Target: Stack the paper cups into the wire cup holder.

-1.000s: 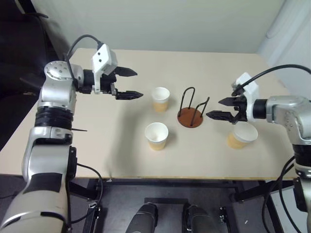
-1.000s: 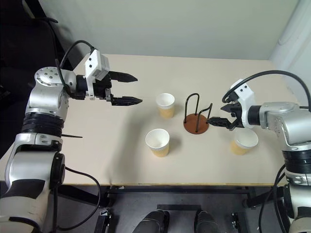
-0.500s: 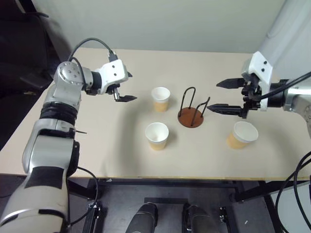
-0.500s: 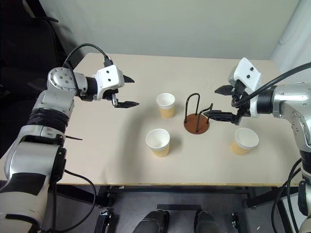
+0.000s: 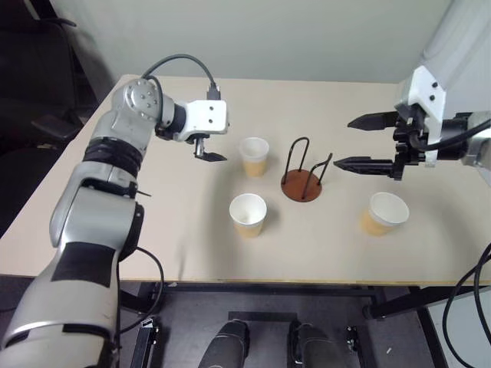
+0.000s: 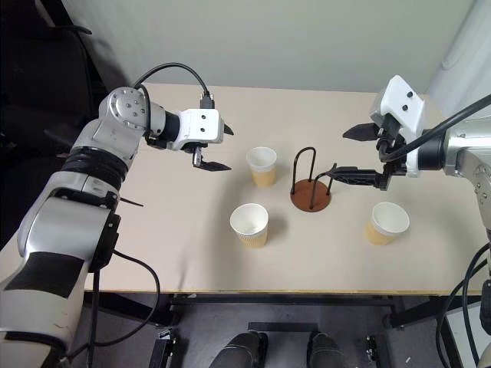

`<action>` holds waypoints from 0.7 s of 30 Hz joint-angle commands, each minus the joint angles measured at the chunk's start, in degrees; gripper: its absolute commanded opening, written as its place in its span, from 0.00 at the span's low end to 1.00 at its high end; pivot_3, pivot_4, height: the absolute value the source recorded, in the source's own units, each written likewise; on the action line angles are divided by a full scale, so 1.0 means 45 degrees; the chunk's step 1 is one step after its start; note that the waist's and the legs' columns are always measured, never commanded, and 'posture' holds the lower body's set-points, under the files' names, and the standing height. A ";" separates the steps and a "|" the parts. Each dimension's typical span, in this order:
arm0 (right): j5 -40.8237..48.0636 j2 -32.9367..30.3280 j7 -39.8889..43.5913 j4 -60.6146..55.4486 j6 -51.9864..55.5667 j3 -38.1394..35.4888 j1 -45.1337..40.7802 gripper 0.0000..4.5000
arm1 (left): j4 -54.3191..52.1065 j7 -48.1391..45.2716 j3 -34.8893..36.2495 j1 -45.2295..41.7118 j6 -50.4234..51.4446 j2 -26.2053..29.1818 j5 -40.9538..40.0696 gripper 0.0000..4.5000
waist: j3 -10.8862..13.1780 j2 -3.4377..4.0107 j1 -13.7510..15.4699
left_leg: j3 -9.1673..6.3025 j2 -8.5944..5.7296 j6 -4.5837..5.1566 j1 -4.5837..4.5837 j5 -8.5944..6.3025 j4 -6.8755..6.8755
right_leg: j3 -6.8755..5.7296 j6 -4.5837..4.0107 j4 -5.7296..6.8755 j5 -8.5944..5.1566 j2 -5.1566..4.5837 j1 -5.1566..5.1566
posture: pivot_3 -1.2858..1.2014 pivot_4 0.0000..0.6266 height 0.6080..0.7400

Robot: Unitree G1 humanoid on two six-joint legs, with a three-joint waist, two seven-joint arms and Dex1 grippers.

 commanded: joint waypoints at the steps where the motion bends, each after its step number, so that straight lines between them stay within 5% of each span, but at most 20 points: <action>1: -0.0040 -0.0288 0.0204 0.0008 -0.0222 -0.0134 -0.0353 1.00 | 0.0420 0.1059 -0.0443 -0.0928 -0.0374 -0.0114 0.0941 1.00 | 0.0001 0.0001 0.0000 | -0.0018 0.0008 0.0002 -0.0004 -0.0005 0.0007 | 0.0012 0.0004 0.0000 -0.0002 -0.0018 0.0000 | 0.52 0.24 1.00; 21: -0.0178 -0.0480 0.0457 0.0108 -0.0135 0.0026 -0.0359 1.00 | 0.1115 0.1407 -0.0667 -0.0659 -0.0846 -0.1006 0.1499 1.00 | 0.0001 0.0001 0.0032 | 0.0014 0.0004 0.0051 -0.0011 -0.0047 0.0037 | 0.0025 0.0078 0.0015 -0.0007 -0.0031 -0.0012 | 0.52 0.24 1.00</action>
